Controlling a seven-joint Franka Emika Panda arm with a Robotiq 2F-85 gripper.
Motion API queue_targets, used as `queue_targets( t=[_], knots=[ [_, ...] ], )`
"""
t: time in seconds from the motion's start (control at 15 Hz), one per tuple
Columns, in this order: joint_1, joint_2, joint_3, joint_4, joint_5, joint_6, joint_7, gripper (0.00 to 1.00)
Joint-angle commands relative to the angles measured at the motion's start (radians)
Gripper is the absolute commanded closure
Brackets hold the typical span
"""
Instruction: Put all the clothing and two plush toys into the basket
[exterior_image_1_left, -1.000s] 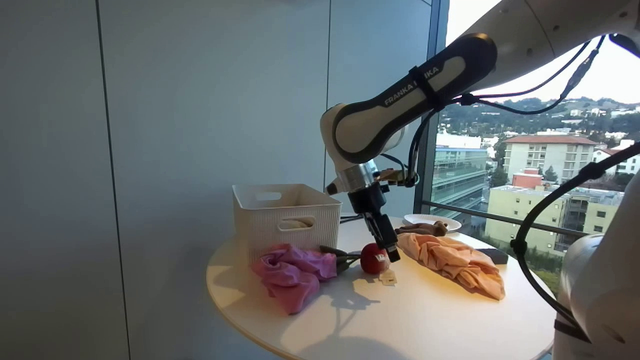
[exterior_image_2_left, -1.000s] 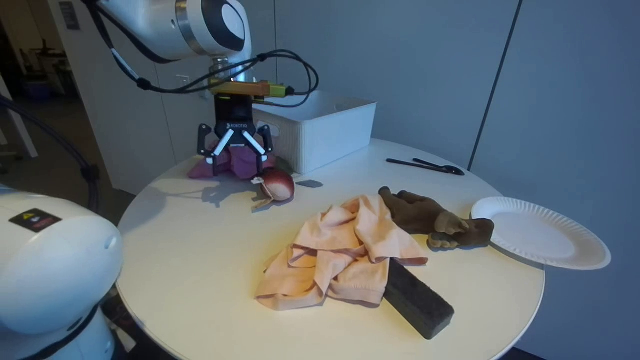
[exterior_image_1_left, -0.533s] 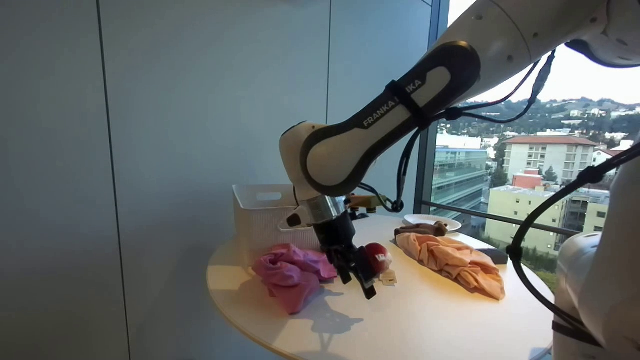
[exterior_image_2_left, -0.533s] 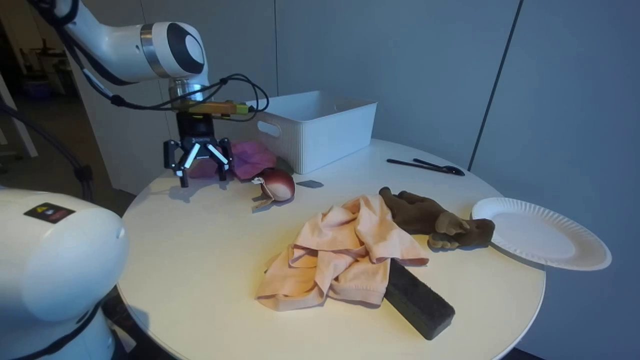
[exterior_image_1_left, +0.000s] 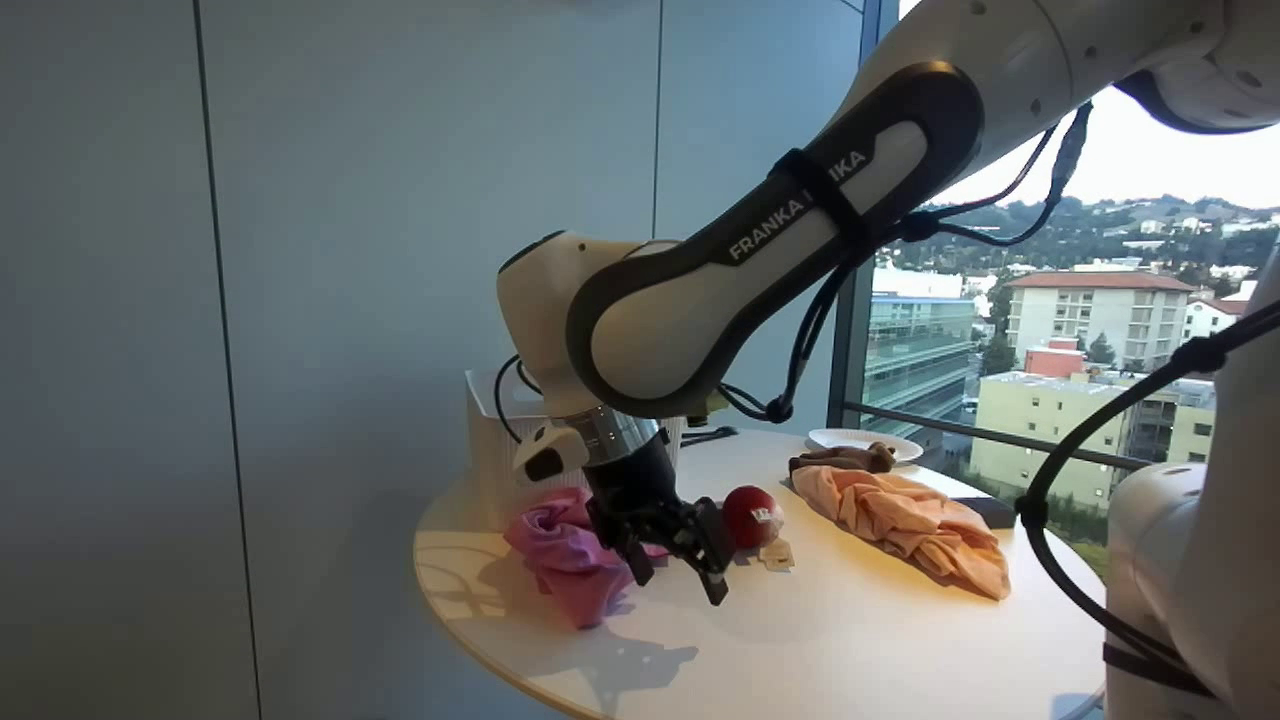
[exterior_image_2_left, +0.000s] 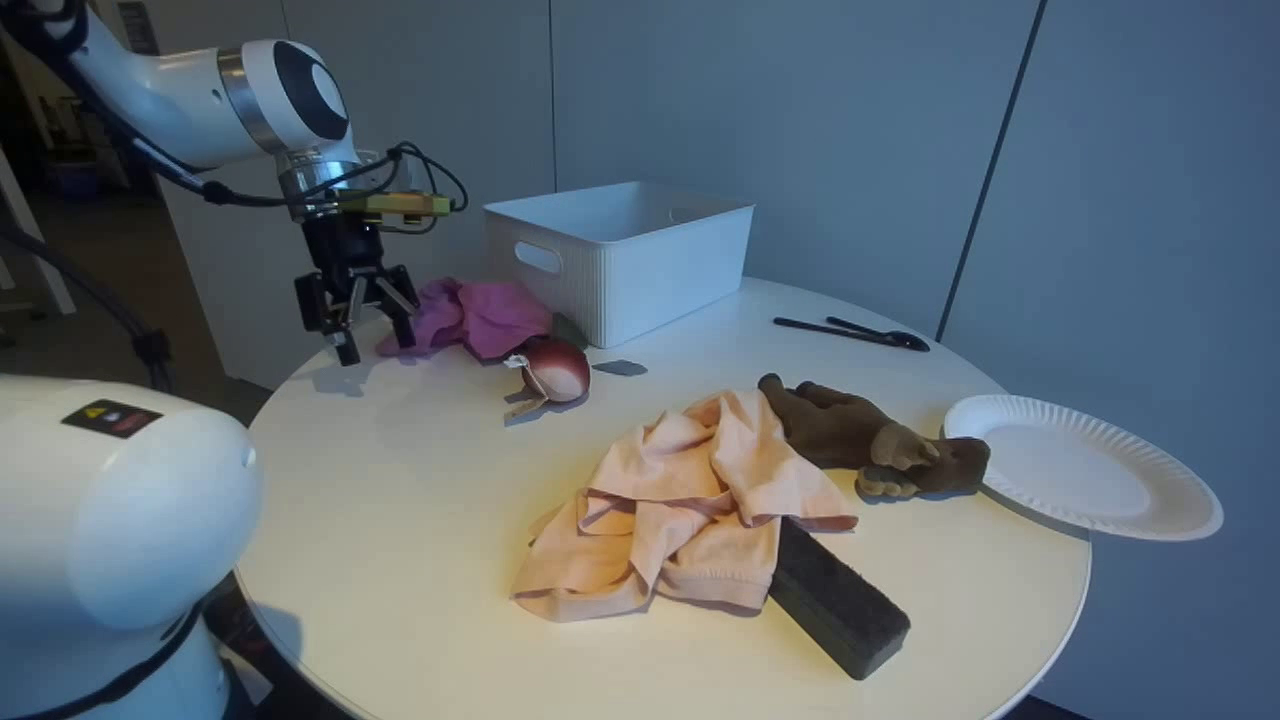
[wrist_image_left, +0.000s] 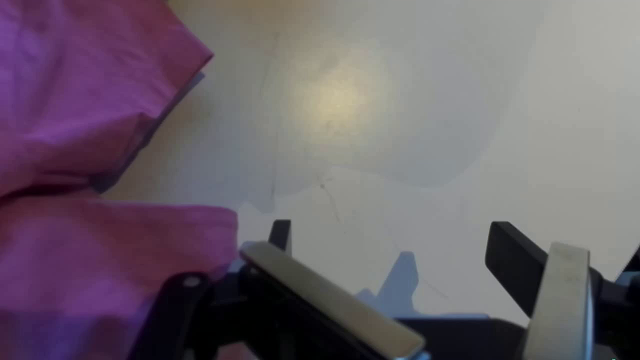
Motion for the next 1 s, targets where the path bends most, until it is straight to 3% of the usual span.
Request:
queue_targets(
  t=[0.0, 0.2, 0.27, 0.47, 0.8, 0.93],
  knots=[
    [-0.004, 0.102, 0.03, 0.154, -0.118, -0.034, -0.111, 0.0],
    [-0.004, 0.152, 0.046, 0.262, -0.192, -0.018, -0.226, 0.0],
    [-0.012, 0.103, 0.046, 0.174, -0.157, -0.005, -0.148, 0.0],
    [-0.013, 0.14, 0.052, 0.238, -0.169, -0.006, -0.201, 0.0],
    [-0.013, 0.146, 0.052, 0.241, -0.171, -0.006, -0.208, 0.0],
    [-0.022, 0.168, 0.035, 0.255, -0.059, 0.013, -0.376, 0.0]
  ],
)
